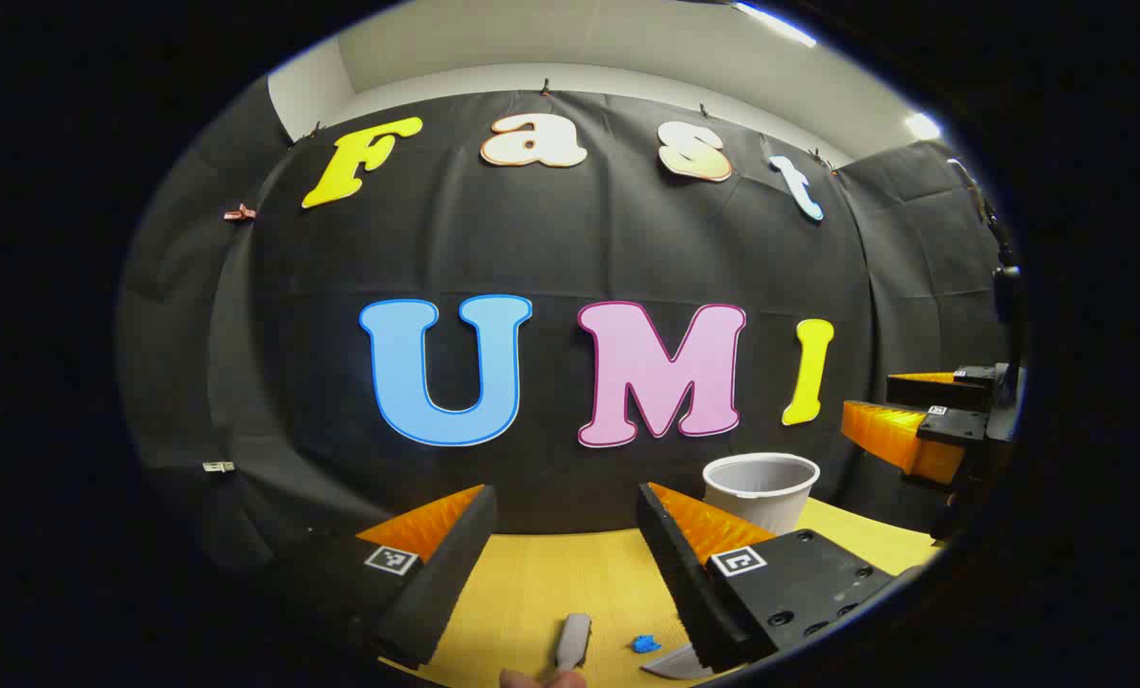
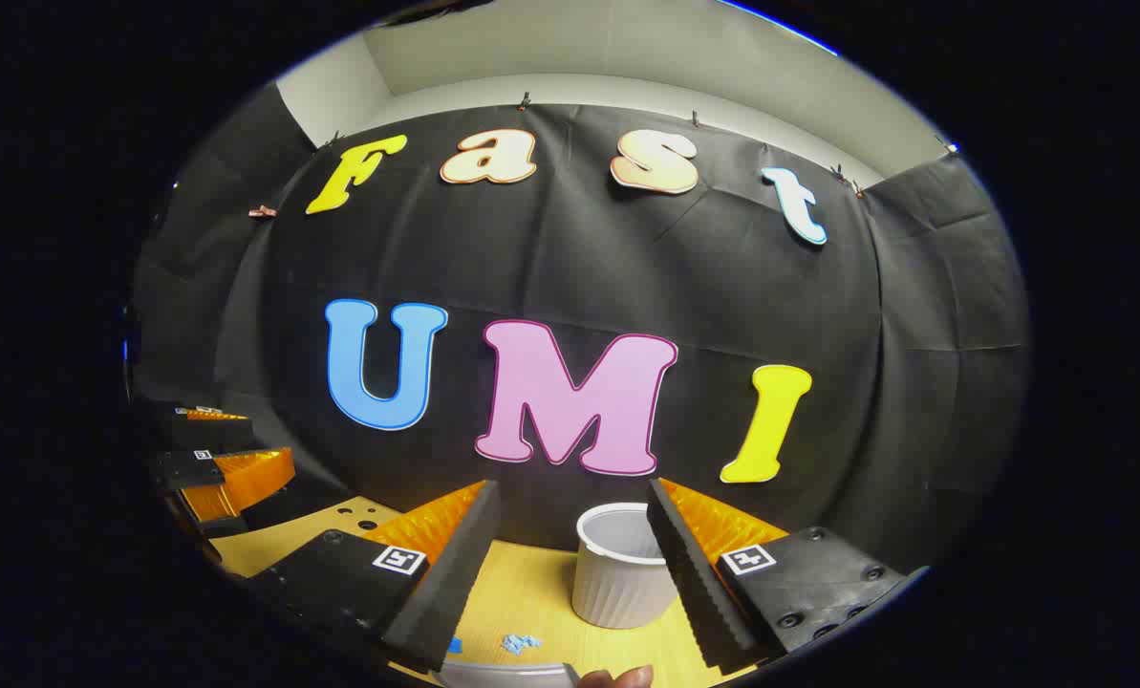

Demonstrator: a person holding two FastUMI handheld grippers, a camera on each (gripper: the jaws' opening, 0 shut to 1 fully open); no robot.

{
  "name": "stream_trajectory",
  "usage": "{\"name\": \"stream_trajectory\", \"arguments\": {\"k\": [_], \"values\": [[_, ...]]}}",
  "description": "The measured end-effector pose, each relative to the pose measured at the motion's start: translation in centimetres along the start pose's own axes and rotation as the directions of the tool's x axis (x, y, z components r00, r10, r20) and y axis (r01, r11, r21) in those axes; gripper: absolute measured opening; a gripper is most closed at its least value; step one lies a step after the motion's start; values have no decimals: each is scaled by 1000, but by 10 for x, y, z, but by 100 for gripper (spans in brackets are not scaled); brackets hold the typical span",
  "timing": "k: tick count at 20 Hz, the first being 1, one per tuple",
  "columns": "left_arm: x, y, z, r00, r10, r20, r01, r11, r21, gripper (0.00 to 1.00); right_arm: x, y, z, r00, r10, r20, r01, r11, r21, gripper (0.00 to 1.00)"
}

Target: Pick up the small broom and dustpan from the desktop, sweep the trash into the dustpan with the broom, and then empty the trash into the garbage bin.

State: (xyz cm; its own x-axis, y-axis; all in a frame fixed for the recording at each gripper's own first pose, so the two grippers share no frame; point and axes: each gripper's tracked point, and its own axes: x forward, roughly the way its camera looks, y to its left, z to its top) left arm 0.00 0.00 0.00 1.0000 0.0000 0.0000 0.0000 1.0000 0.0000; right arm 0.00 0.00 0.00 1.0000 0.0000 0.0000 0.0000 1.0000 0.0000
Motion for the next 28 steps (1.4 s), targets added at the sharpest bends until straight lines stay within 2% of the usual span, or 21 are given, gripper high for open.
{"name": "stream_trajectory", "arguments": {"k": [15, 20, 22, 25, 28], "values": [[1, -11, -3, 999, -32, -13, 32, 999, 10, 95, -4, -4, -4, 1000, 5, -18, -5, 1000, 14, 96], [-2, -5, -9, 999, -33, -20, 33, 999, 24, 95, -15, -3, -27, 995, 25, -96, -24, 1000, 17, 96], [-2, -4, -14, 999, -38, -28, 38, 999, 19, 95, -24, 0, -49, 984, 46, -173, -44, 999, 12, 96], [1, 0, -23, 998, -37, -41, 37, 999, 21, 95, -42, 10, -86, 950, 101, -295, -104, 995, 4, 96], [4, 3, -34, 998, -35, -60, 36, 999, 27, 95, -68, 19, -136, 877, 157, -454, -163, 986, 26, 96]]}}
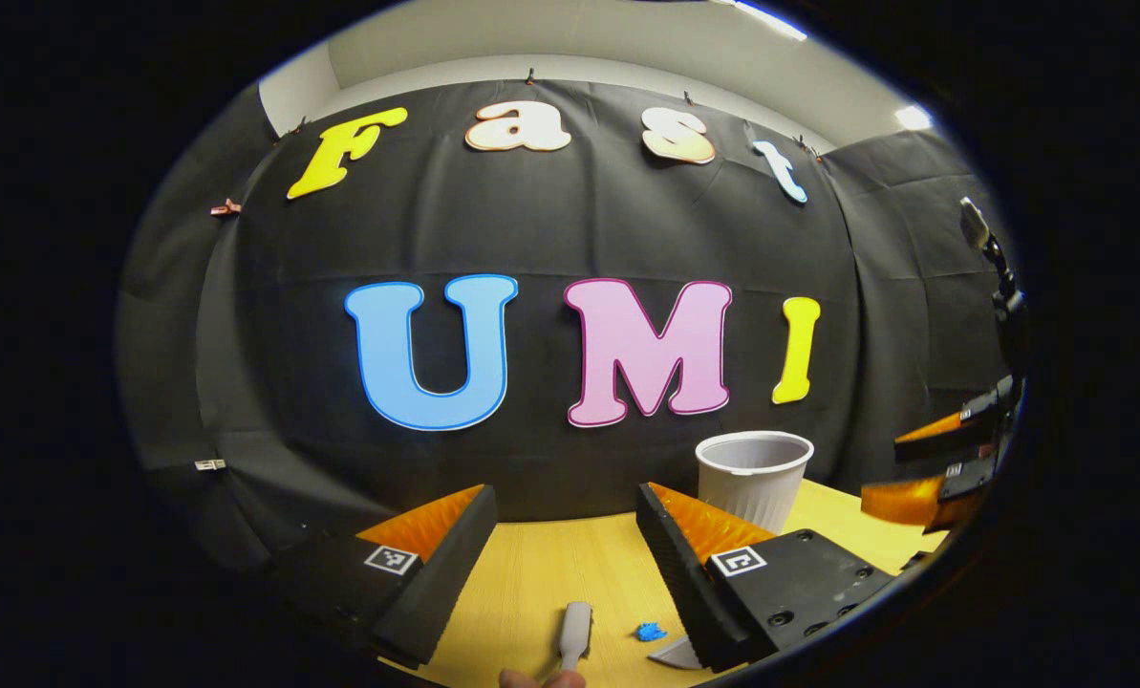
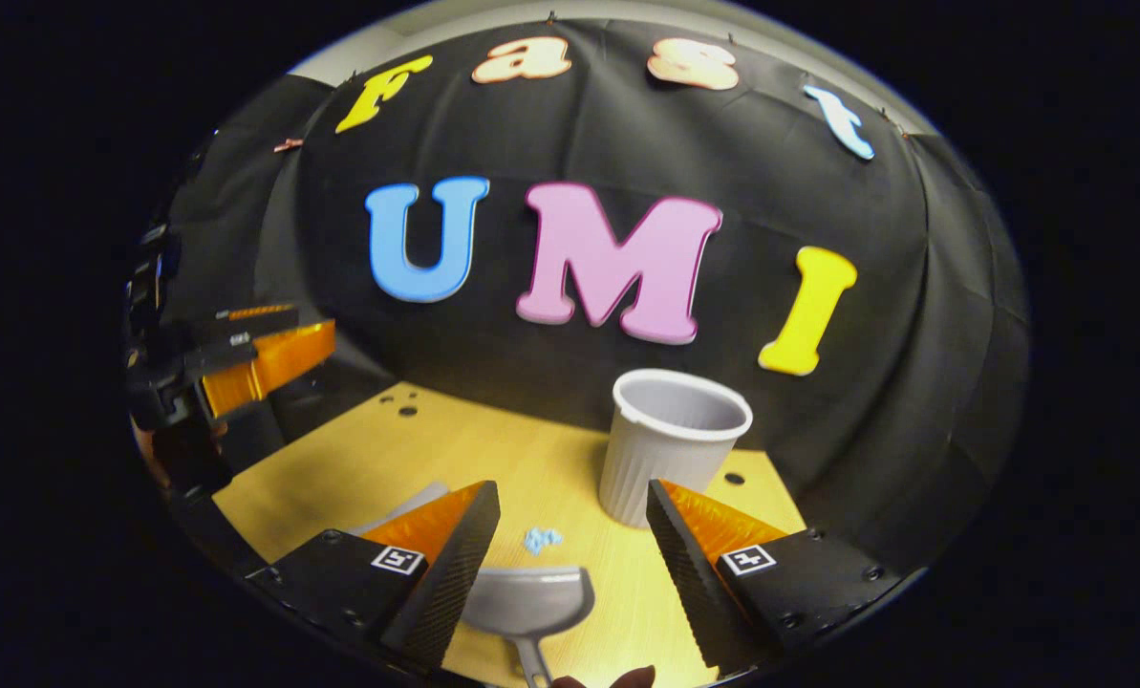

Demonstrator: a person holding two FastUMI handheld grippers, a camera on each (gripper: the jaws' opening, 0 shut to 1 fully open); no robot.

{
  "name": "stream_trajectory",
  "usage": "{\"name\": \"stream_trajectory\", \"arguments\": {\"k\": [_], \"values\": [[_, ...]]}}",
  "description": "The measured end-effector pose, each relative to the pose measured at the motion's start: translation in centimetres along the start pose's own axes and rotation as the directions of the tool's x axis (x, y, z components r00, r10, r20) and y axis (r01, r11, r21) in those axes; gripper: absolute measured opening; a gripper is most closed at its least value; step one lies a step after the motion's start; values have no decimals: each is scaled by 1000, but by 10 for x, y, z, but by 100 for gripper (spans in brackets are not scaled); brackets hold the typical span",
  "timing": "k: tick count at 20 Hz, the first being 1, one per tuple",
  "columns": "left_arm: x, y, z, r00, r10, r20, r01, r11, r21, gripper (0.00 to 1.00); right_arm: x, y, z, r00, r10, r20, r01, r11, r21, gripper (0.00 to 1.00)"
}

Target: Pick up the small broom and dustpan from the desktop, sweep the trash into the dustpan with the broom, and then empty the trash into the garbage bin.

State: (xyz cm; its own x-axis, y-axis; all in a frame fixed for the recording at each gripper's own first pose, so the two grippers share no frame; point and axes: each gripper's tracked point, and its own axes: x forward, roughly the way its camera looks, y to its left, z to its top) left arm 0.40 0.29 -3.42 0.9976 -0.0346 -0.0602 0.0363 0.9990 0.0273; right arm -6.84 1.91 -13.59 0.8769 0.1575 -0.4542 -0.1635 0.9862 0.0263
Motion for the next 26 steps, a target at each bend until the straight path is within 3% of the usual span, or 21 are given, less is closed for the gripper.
{"name": "stream_trajectory", "arguments": {"k": [4, 8, 14, 18, 21, 26], "values": [[2, 3, -11, 1000, 9, -29, -10, 1000, -16, 95, -5, 17, -86, 965, 72, -254, -59, 997, 56, 96], [0, 2, -17, 999, 16, -43, -16, 1000, 1, 95, -18, 26, -159, 877, 97, -470, -74, 995, 68, 96], [-10, 9, -28, 997, 44, -70, -43, 999, 16, 95, -5, 32, -240, 770, 112, -628, -63, 993, 99, 94], [-14, 12, -36, 994, 61, -87, -59, 998, 26, 95, 12, 32, -276, 713, 111, -692, -27, 991, 132, 92], [-16, 14, -44, 991, 71, -110, -68, 997, 23, 95, 24, 39, -293, 690, 121, -713, -33, 990, 135, 89], [-15, 15, -52, 988, 71, -139, -68, 997, 28, 94, 40, 49, -304, 677, 130, -724, -70, 991, 113, 89]]}}
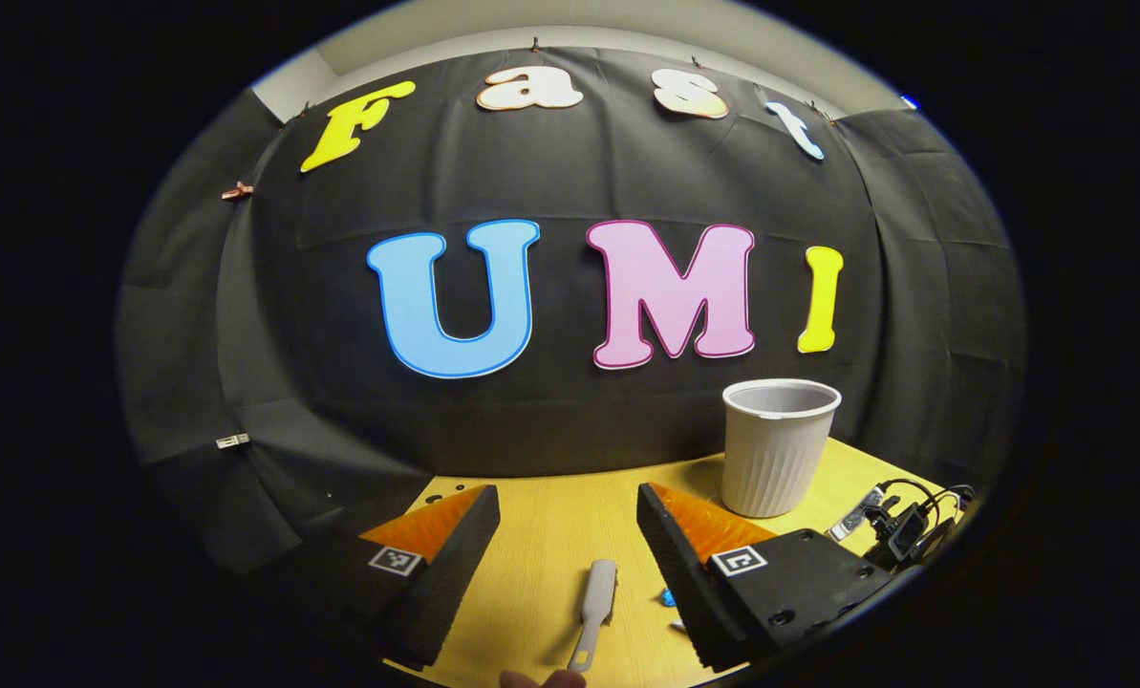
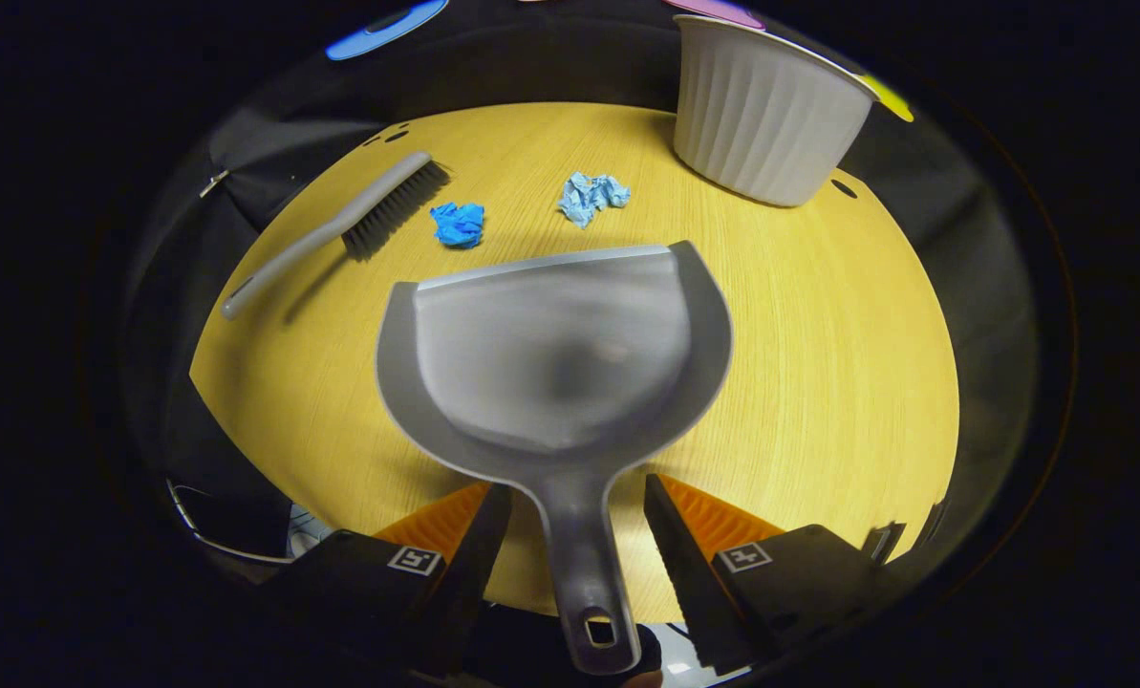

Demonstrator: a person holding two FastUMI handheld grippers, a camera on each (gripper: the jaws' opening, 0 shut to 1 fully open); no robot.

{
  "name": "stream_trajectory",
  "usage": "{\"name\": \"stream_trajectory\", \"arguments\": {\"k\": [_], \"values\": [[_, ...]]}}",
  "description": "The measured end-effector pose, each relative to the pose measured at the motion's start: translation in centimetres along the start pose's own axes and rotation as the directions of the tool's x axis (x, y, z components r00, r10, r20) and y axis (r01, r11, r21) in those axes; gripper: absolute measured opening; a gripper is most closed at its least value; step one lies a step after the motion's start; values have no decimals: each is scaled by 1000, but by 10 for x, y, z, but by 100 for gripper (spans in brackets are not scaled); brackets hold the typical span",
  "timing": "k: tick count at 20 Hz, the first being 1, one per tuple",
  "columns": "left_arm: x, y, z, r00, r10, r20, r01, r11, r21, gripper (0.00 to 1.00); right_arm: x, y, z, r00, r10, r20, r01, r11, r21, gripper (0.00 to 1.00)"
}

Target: Pick up the small broom and dustpan from the desktop, sweep the trash into the dustpan with the broom, and then empty the trash into the garbage bin.

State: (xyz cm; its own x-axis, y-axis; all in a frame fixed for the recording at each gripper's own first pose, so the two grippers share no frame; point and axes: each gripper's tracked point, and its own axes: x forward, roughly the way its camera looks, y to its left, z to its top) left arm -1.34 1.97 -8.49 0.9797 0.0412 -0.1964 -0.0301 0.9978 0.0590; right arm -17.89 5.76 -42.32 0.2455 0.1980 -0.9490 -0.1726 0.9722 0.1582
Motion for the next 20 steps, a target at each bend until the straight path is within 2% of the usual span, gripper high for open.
{"name": "stream_trajectory", "arguments": {"k": [4, 5, 6, 7, 9, 10, 13, 15, 16, 17, 20], "values": [[5, 3, -4, 1000, 1, -13, -1, 1000, 2, 94, 11, 1, 1, 1000, 6, -23, -6, 1000, -6, 87], [7, 4, -6, 1000, 1, -16, -1, 1000, 1, 94, 14, 0, 0, 1000, -4, -27, 3, 1000, -15, 83], [9, 5, -7, 1000, 1, -18, -1, 1000, 2, 94, 15, -2, -2, 999, -16, -36, 15, 999, -32, 65], [11, 5, -10, 1000, 0, -23, 0, 1000, 3, 94, 13, 1, 0, 999, -2, -38, 1, 999, -36, 64], [15, 5, -21, 999, -8, -48, 8, 1000, 6, 94, 15, 1, 0, 999, 4, -41, -6, 999, -48, 52], [18, 4, -28, 998, -15, -68, 15, 1000, 9, 94, 15, 1, -2, 999, 5, -49, -8, 998, -59, 40], [26, 1, -62, 985, -51, -164, 52, 999, 0, 94, 15, 0, 2, 1000, 0, -19, -2, 995, -98, 38], [33, -5, -91, 961, -96, -259, 91, 995, -32, 94, 11, -1, 5, 1000, -3, 6, 4, 990, -144, 37], [35, -8, -109, 943, -115, -313, 106, 993, -45, 92, 7, -1, 7, 1000, 4, 18, -1, 987, -158, 37], [37, -9, -125, 921, -132, -366, 119, 991, -58, 95, 5, 1, 8, 1000, 14, 23, -10, 987, -161, 37], [40, -18, -177, 824, -183, -536, 165, 983, -81, 95, 0, -2, 9, 999, 28, 23, -24, 985, -169, 37]]}}
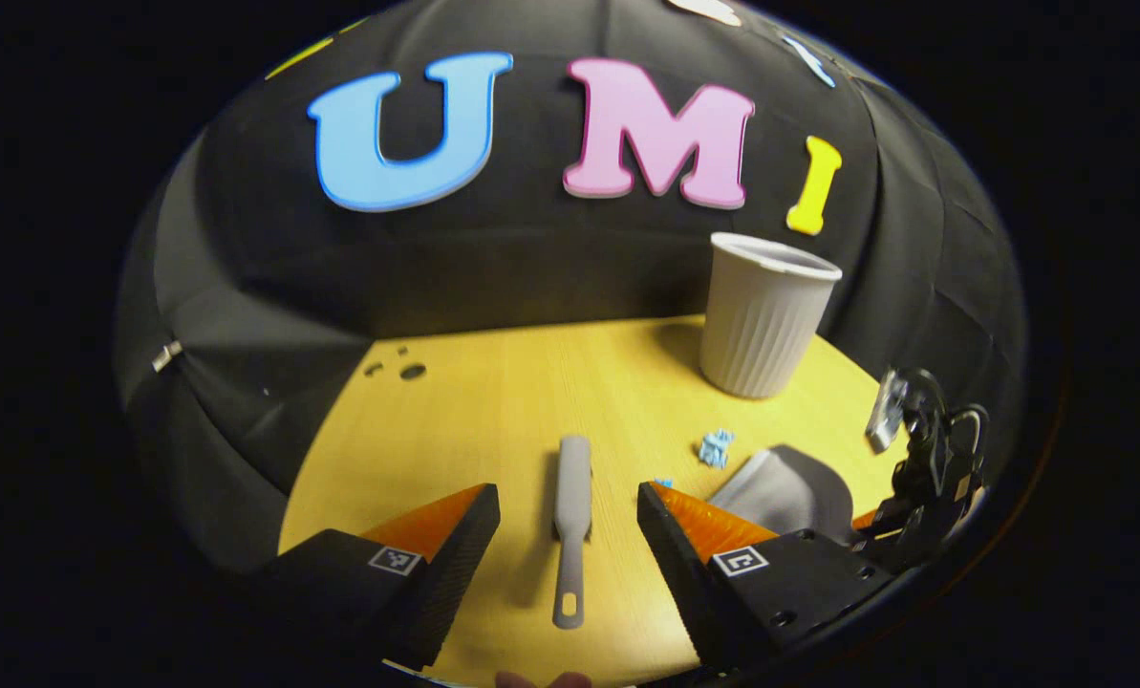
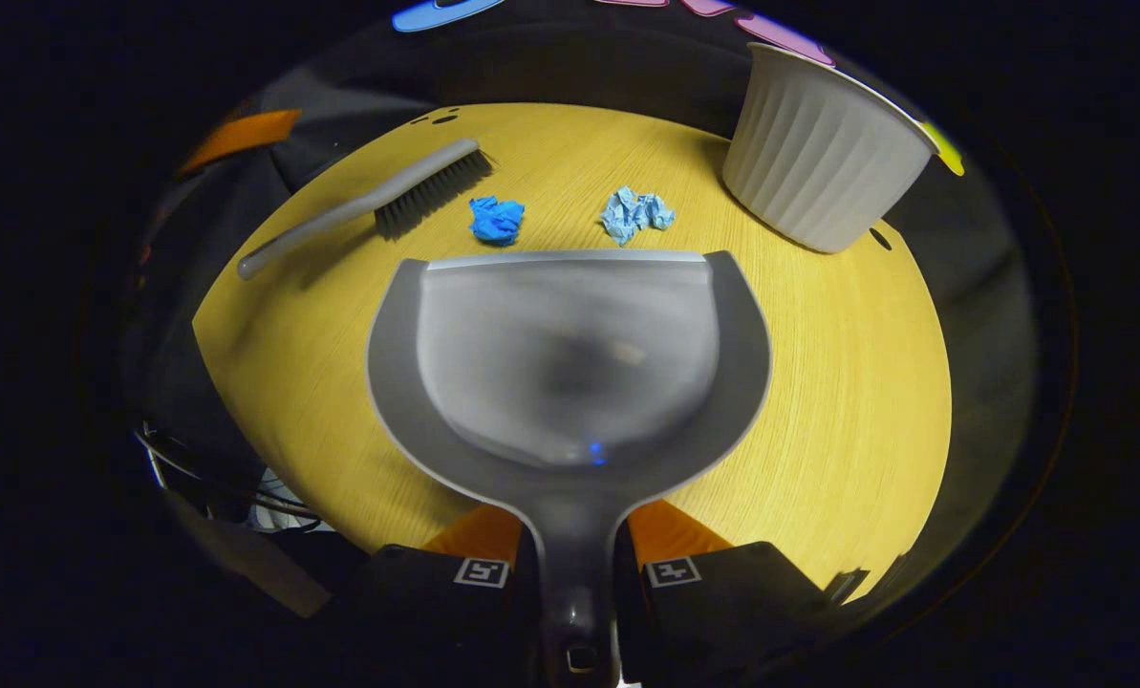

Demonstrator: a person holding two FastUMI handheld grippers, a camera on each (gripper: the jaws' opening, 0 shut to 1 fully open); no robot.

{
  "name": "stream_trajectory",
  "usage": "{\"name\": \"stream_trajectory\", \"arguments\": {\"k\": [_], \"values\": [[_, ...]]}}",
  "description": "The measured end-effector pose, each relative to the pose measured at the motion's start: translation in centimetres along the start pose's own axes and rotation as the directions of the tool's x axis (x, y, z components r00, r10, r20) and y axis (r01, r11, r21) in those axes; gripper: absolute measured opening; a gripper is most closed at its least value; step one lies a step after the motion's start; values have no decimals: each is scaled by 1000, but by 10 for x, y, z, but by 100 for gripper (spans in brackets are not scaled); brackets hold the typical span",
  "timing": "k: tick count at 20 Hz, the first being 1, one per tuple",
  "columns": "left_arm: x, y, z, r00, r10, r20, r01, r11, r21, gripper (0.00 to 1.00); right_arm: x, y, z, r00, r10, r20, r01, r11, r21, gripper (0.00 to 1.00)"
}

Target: Pick up the small broom and dustpan from the desktop, sweep the trash into the dustpan with the broom, and then empty the trash into the garbage bin.

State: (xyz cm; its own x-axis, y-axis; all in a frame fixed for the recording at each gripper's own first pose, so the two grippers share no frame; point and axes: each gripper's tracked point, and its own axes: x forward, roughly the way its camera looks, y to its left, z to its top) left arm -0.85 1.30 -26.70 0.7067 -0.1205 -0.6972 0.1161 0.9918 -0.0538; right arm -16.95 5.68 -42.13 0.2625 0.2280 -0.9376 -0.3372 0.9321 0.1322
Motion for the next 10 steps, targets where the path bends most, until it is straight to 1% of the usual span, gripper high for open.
{"name": "stream_trajectory", "arguments": {"k": [4, 8, 10], "values": [[33, 0, -34, 986, -19, -167, 23, 999, 27, 95, -4, -14, -4, 1000, 2, -11, -2, 1000, -25, 37], [63, -6, -61, 959, -48, -280, 56, 998, 20, 94, -4, -26, -3, 1000, 17, -11, -17, 999, -34, 37], [75, -8, -73, 940, -61, -335, 65, 998, 1, 89, -3, -29, 0, 1000, 27, -7, -27, 999, -28, 37]]}}
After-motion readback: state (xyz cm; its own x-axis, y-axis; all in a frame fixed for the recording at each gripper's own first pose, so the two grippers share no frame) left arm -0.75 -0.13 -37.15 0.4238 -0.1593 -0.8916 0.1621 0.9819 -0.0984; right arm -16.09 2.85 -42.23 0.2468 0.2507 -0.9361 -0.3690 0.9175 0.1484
